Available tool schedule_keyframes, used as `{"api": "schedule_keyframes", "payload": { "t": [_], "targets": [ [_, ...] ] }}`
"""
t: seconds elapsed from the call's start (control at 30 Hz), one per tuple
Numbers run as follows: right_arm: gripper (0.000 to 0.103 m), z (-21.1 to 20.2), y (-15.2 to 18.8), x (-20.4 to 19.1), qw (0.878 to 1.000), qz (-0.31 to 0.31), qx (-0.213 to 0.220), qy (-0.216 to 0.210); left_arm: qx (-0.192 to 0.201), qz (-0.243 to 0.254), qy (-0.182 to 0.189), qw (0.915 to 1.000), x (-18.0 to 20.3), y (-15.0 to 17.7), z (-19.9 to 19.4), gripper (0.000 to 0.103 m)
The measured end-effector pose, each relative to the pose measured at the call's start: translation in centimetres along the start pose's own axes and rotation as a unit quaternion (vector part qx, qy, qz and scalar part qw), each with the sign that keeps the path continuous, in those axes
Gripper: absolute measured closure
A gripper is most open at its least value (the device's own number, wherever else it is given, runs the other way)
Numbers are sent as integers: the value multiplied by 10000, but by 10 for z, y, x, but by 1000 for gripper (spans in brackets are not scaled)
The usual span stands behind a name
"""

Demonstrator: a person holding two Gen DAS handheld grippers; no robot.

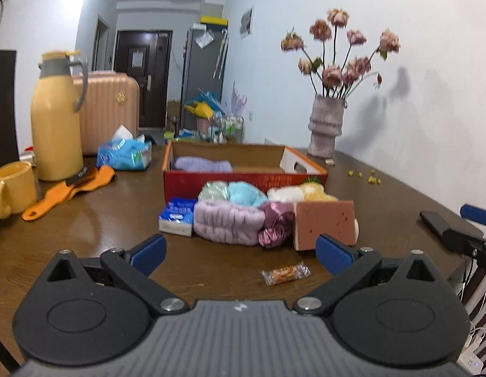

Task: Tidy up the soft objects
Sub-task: 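Withdraw the right tool from the box toward the pink sponge, then close the right tool on the pink sponge block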

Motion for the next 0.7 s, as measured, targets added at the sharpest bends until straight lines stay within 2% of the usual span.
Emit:
{"api": "schedule_keyframes", "payload": {
  "t": [0.07,0.17,0.27,0.37,0.43,0.5,0.57,0.6,0.67,0.7],
  "targets": [
    [0,11,6,1,10000,-59,16,30,-101,58,19,9999,1,5,14,0],
    [0,36,17,4,9996,-50,-222,140,-237,194,110,9995,7,10,36,0],
    [0,60,24,4,9992,-52,-386,2,-440,280,208,9984,14,18,60,0],
    [2,85,31,11,9977,166,-650,10,-661,442,307,9964,25,25,84,0],
    [4,101,37,17,9961,395,-791,-54,-664,503,284,9961,31,25,97,1],
    [11,118,41,23,9935,668,-908,-157,-644,512,336,9960,39,22,109,9],
    [16,133,45,26,9909,885,-970,-283,-654,420,586,9952,50,17,122,27],
    [19,140,46,27,9897,980,-991,-331,-712,352,702,9944,54,16,130,32],
    [34,154,46,29,9880,1095,-1007,-415,-877,176,879,9921,61,15,145,48],
    [37,160,47,28,9870,1142,-1028,-476,-957,115,925,9910,64,15,152,52]
  ]
}}
Point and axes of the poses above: each gripper's, at about its wrist camera, not at the fingertips, and z roughly the way its jaws point, x to its right, y to its underside, the point moved 8 cm from there along z, roughly the way its jaws point, and after that the axes turned 10 degrees about -z, right-handed, at the moved point
